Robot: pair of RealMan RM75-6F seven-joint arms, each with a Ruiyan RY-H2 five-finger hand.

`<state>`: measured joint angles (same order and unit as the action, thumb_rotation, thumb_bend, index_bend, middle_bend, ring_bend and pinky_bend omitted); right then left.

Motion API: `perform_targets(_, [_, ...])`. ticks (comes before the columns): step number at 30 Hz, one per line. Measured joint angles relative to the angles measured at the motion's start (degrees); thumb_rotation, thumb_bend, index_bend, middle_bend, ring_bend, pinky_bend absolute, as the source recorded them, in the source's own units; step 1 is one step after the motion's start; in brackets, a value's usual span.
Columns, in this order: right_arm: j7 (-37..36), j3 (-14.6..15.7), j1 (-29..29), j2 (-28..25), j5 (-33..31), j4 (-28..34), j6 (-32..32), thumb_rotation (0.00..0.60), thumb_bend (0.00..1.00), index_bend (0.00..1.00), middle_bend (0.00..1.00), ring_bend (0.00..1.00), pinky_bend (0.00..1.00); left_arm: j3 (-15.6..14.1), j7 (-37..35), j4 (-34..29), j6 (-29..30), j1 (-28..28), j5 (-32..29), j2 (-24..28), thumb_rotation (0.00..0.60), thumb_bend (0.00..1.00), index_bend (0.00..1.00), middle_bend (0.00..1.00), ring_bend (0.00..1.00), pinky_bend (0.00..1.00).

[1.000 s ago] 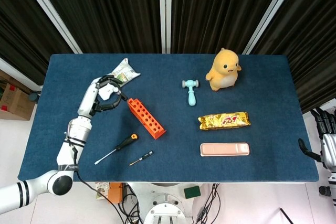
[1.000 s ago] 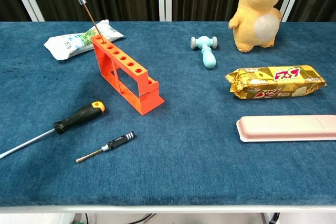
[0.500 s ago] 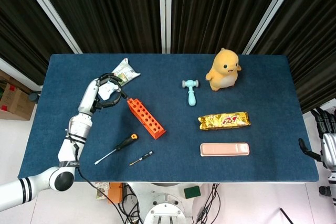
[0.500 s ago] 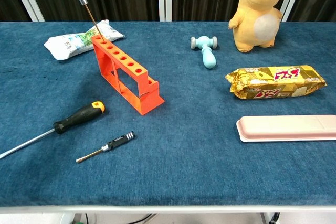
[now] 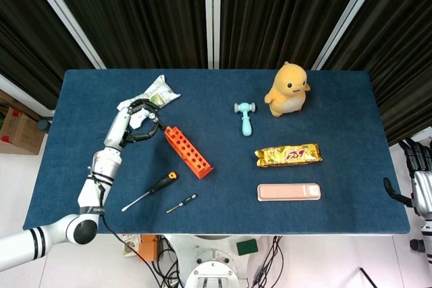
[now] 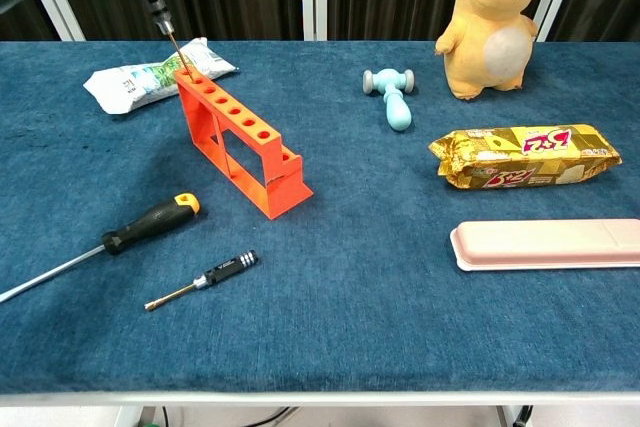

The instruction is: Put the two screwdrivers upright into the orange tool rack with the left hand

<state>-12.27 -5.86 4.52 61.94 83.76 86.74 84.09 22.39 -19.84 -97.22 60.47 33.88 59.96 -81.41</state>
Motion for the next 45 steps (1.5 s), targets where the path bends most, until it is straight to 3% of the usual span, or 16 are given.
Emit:
perform_targets(16, [0.1, -0.1, 0.0, -0.2, -0.5, 0.2, -0.3, 0.6, 0.36, 0.0, 0.0, 0.0, 0.0, -3.5, 4.8, 6.4, 1.3, 1.5, 3.6, -5.5, 0.569, 0.45, 0.68, 0.32, 0.15, 0.18])
perform_targets(45, [0.2, -0.2, 0.2, -0.3, -0.9, 0.4, -0.9, 0.6, 0.36, 0.0, 0.0, 0.0, 0.0, -3.9, 6.1, 9.2, 0.4, 2.3, 4.1, -7.8, 0.566, 0.45, 0.69, 0.32, 0.14, 0.18])
